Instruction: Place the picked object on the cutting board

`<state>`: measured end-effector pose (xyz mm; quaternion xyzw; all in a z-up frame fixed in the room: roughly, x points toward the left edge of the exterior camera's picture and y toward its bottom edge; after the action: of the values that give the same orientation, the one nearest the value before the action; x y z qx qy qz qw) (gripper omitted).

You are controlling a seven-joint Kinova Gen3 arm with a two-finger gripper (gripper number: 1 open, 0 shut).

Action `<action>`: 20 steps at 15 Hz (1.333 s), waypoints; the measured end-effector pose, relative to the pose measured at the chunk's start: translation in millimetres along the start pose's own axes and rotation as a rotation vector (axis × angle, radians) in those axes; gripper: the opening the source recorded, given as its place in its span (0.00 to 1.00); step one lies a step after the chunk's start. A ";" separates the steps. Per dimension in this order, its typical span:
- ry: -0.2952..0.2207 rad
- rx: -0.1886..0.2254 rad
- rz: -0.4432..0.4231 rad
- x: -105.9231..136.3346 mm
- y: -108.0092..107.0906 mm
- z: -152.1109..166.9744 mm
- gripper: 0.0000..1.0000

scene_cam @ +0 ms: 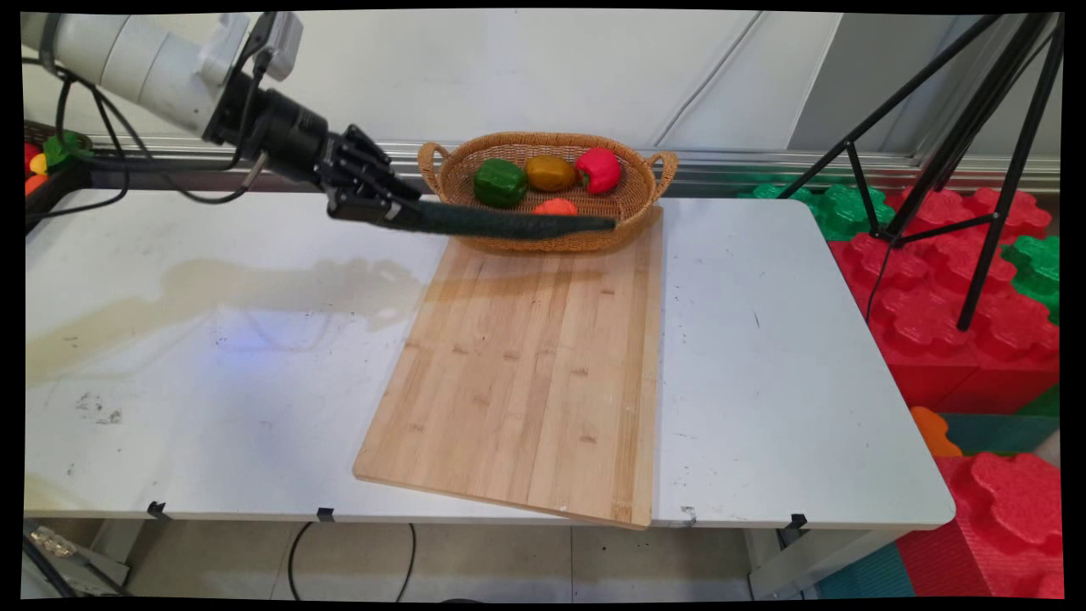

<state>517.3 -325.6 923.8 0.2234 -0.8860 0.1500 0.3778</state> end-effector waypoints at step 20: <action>-0.050 -0.077 -0.076 -58.8 40.4 111.4 0.00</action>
<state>465.8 -322.9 801.9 0.2457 -0.8912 0.0956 0.3690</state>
